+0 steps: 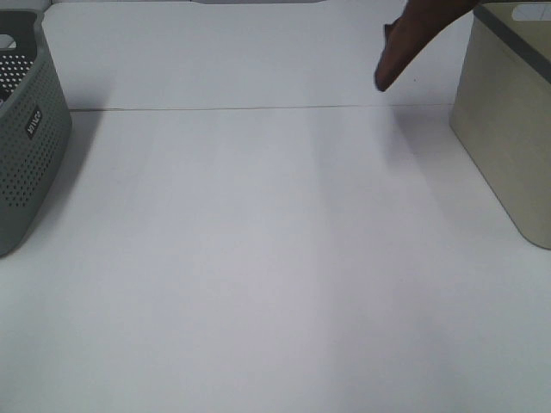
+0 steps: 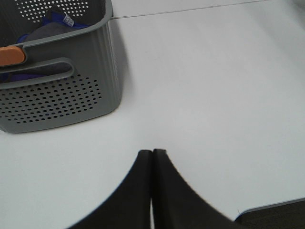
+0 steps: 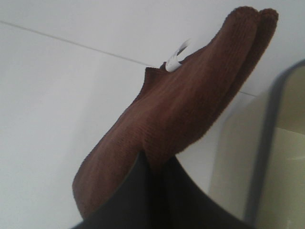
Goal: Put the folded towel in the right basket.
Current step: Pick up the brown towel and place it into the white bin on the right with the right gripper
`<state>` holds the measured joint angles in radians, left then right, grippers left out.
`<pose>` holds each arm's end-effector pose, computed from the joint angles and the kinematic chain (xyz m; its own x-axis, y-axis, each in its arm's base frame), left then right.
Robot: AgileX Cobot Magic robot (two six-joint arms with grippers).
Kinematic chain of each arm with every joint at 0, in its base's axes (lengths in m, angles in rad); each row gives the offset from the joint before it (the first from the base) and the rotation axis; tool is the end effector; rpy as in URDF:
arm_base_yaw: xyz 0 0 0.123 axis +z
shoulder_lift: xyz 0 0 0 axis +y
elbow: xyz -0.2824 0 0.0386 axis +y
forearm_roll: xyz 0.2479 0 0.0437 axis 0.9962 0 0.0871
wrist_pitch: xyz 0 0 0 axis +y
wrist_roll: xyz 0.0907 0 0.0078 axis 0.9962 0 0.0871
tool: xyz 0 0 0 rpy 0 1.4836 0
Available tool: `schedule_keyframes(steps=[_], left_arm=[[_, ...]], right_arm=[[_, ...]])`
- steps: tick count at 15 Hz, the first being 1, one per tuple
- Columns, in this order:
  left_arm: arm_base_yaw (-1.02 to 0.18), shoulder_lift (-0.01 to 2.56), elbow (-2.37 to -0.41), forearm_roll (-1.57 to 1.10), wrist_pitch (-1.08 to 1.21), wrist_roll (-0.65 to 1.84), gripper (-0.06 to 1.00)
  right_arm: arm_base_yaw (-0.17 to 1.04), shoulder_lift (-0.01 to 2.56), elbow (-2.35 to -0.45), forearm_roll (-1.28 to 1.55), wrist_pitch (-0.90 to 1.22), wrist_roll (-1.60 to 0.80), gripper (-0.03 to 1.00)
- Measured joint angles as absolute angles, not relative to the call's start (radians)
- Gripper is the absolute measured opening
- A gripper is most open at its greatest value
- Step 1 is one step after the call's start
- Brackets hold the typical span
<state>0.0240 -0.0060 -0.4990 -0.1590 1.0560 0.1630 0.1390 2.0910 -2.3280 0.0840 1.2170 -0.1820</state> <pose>-0.0057 -0.0127 0.2781 -0.4324 0.0730 -0.8987 0.1366 0.9905 0.0147 0.4560 0.0710 0.3788 -0.7331 -0.2558 -0.6301 -0.3022 0.9526 -0.0351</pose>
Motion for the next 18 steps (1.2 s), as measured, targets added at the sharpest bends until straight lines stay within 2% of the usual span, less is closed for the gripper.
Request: schedule_keyframes(steps=[6, 11, 18], left_arm=[[0.024, -0.006, -0.499, -0.159, 1.056, 0.163, 0.0], [0.024, -0.006, -0.499, -0.159, 1.056, 0.163, 0.0], [0.024, -0.006, -0.499, -0.159, 1.056, 0.163, 0.0]], right_arm=[[-0.087, 1.998, -2.331, 0.154, 1.217, -0.236, 0.03], [-0.194, 1.998, -2.331, 0.208, 1.218, -0.252, 0.03], [-0.209, 2.014, -2.331, 0.175, 1.168, -0.173, 0.03]])
